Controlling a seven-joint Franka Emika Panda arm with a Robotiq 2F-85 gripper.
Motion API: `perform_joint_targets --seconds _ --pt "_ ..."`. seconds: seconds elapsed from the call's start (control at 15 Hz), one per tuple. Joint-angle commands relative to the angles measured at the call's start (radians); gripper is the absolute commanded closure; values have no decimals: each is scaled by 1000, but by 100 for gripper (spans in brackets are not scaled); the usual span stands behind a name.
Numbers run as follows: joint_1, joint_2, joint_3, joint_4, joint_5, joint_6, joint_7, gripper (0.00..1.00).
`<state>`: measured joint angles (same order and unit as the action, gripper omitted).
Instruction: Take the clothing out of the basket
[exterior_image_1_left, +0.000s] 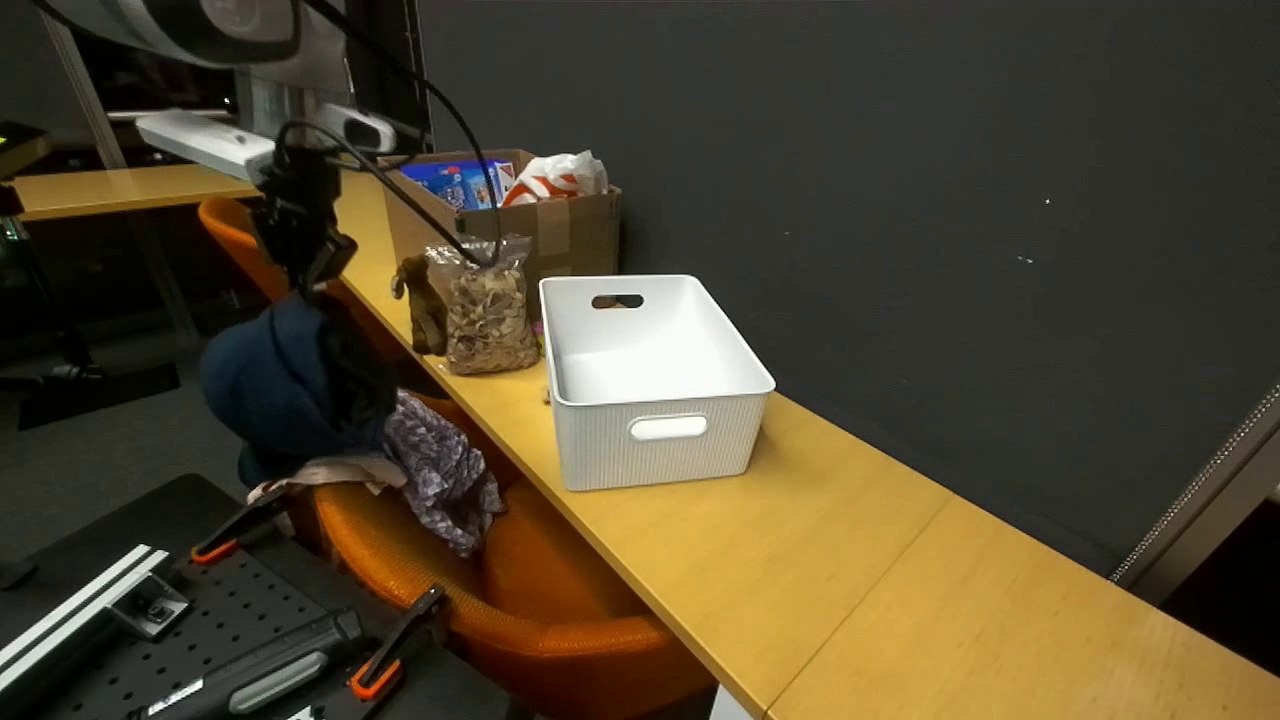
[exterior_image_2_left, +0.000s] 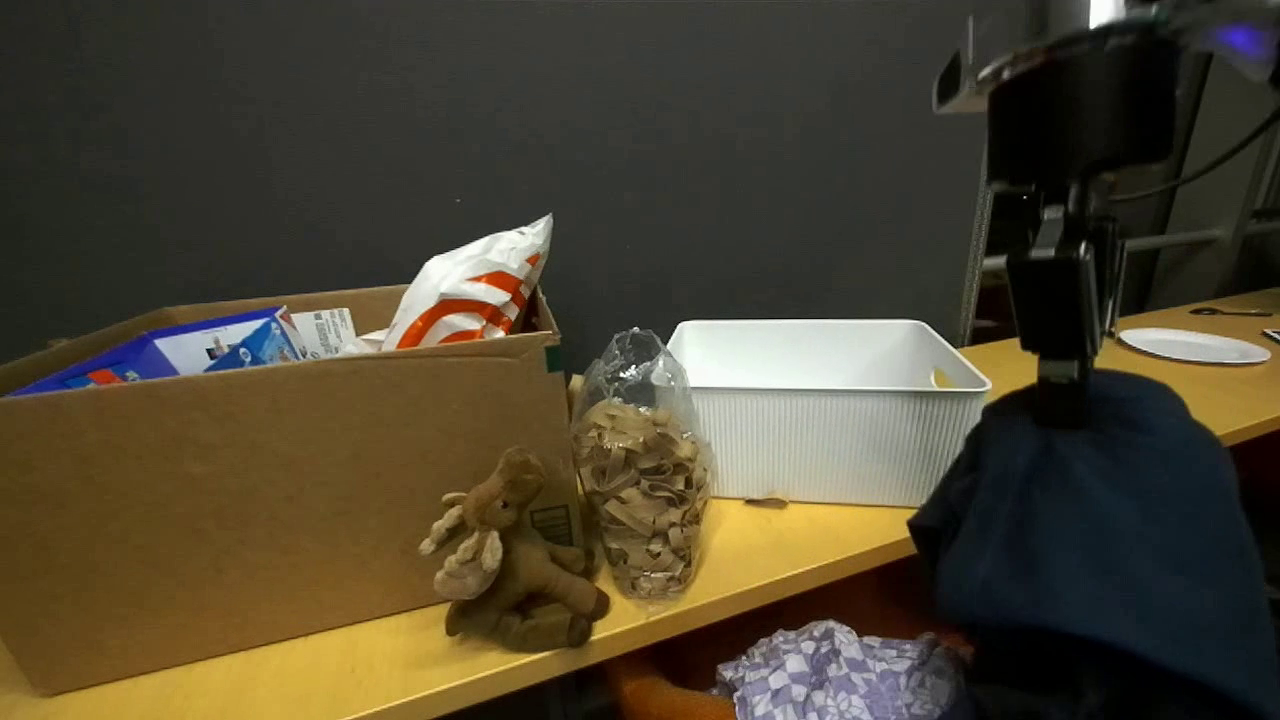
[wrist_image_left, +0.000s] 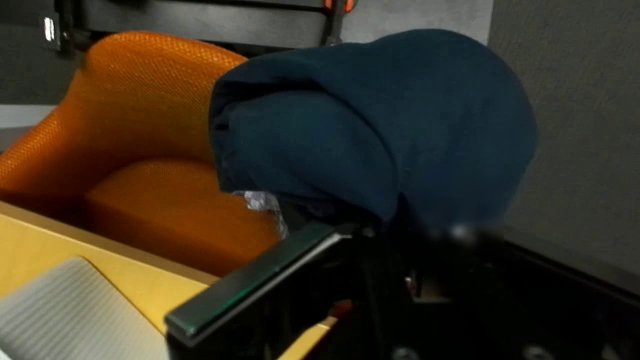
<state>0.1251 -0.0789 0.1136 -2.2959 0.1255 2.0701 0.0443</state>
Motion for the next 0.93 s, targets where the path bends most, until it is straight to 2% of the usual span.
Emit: perform_joint_targets --seconds 0.0,0.47,0.87 --pt "-39 94 -34 27 -7 -4 -56 97" --pt "-27 251 3 135 1 57 -260 97" --pt "-15 366 64 242 21 18 -436 97"
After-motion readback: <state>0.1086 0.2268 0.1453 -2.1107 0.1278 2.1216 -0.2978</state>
